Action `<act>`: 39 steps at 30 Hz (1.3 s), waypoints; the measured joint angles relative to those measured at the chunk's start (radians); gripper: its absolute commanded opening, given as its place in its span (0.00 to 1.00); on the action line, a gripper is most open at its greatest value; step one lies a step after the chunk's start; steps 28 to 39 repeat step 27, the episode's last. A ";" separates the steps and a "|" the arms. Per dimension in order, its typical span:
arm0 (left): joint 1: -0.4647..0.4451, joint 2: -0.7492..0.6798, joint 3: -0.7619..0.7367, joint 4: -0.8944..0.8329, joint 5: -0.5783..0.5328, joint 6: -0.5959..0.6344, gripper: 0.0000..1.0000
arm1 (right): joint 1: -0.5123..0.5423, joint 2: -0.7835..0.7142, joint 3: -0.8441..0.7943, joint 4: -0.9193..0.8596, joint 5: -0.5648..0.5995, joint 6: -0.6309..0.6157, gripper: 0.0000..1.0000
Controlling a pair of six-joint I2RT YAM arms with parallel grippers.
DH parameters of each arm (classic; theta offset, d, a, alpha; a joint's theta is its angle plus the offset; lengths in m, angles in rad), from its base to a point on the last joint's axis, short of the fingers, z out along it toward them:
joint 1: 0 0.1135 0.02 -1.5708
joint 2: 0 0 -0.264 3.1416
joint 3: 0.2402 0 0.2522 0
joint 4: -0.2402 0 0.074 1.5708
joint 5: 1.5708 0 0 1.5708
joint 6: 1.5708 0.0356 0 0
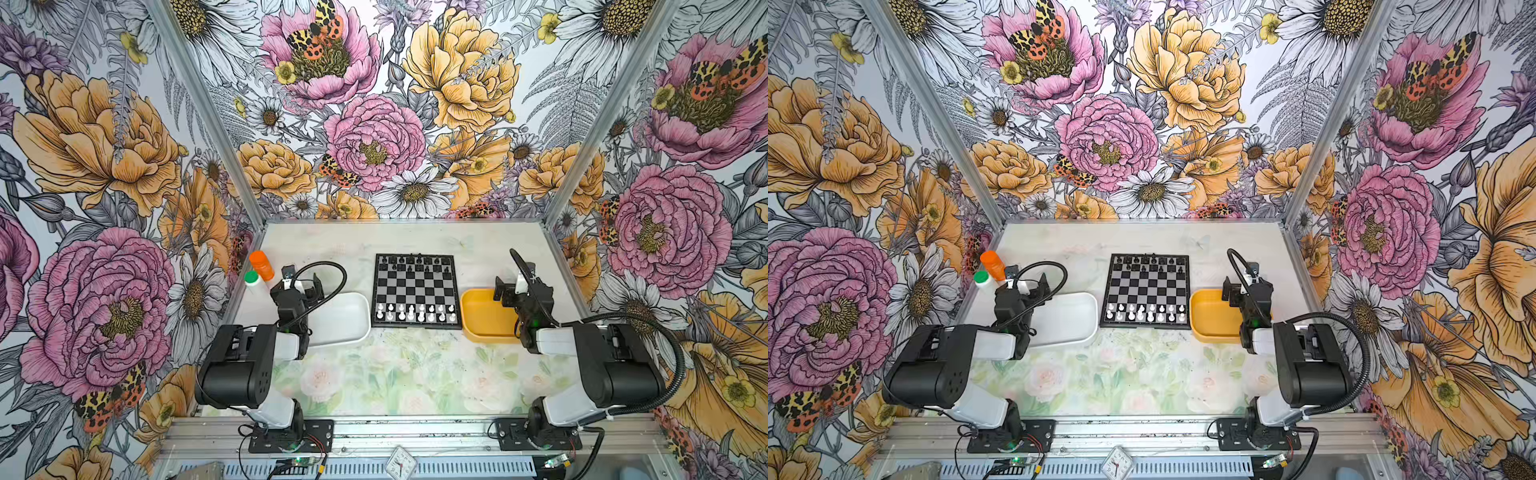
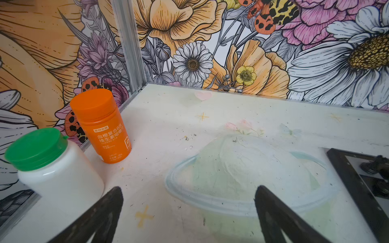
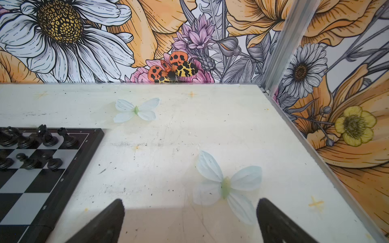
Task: Set up the chess pieces on the board
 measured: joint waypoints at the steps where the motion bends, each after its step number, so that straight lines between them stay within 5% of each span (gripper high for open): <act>1: 0.000 0.000 0.000 0.000 0.000 0.000 0.99 | 0.000 0.000 0.000 0.000 0.000 0.000 1.00; 39: 0.001 0.000 0.001 -0.002 0.029 0.008 0.99 | 0.000 0.000 0.000 0.000 0.000 0.000 1.00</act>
